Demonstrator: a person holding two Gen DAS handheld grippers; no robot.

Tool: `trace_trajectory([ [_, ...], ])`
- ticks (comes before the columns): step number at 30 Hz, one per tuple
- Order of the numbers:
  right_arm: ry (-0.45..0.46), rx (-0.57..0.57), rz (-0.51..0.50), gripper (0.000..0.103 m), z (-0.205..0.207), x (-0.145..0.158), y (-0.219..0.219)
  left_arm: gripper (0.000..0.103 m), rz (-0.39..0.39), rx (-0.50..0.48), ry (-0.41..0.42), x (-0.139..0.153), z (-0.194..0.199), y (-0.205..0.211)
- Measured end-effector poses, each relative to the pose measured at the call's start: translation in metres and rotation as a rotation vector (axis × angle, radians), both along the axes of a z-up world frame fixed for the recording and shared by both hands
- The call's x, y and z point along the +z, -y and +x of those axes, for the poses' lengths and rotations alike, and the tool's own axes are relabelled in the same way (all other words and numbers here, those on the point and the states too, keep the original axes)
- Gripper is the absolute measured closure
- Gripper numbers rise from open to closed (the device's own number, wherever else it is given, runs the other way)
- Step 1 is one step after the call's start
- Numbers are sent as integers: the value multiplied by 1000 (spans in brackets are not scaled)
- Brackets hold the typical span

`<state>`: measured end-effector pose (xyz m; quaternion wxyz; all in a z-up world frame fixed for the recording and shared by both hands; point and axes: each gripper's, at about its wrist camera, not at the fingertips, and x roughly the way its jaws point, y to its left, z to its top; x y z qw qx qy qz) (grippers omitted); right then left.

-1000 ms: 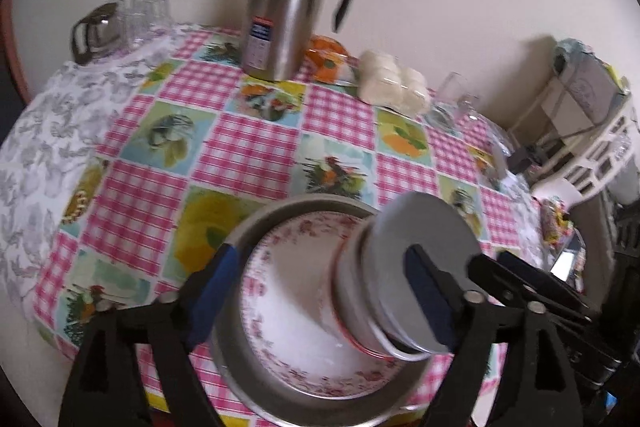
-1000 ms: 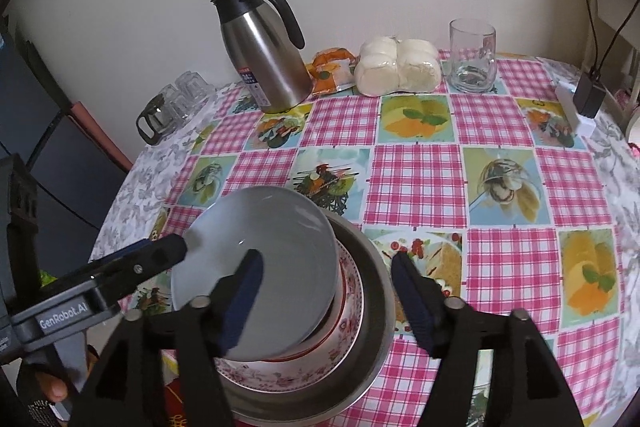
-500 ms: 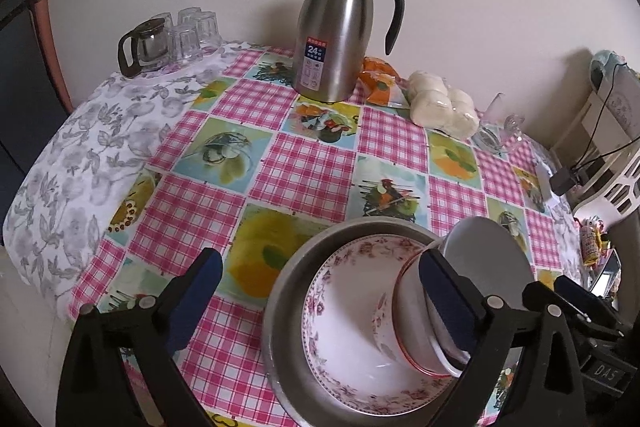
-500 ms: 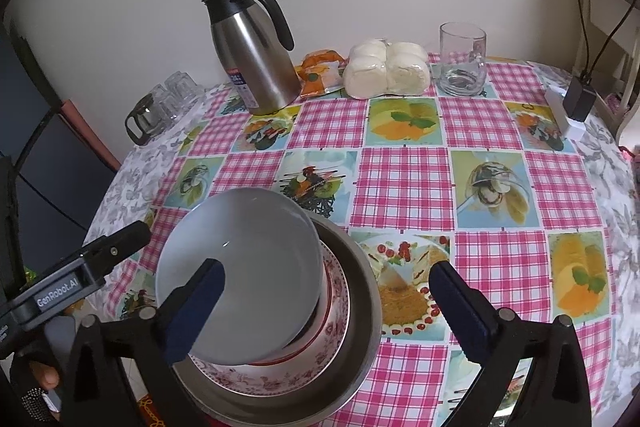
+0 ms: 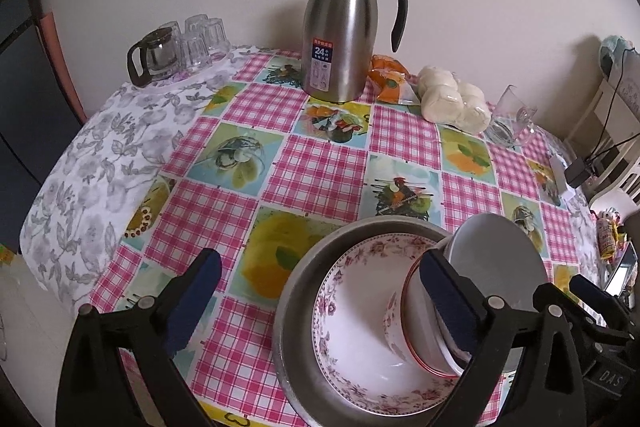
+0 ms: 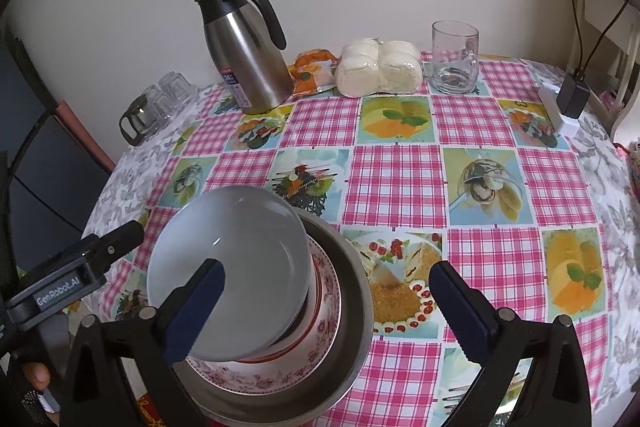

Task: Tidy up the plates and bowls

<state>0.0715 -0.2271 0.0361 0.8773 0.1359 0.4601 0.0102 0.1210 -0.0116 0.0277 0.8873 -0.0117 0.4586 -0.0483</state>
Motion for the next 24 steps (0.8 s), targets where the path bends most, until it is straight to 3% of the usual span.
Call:
trace_trajectory([
  [9, 34, 10, -4, 0, -11, 7, -5, 4, 67, 36, 43, 5, -13, 2],
  [24, 137, 46, -36, 0, -53, 14, -21, 4, 51, 50, 49, -2, -50, -10],
])
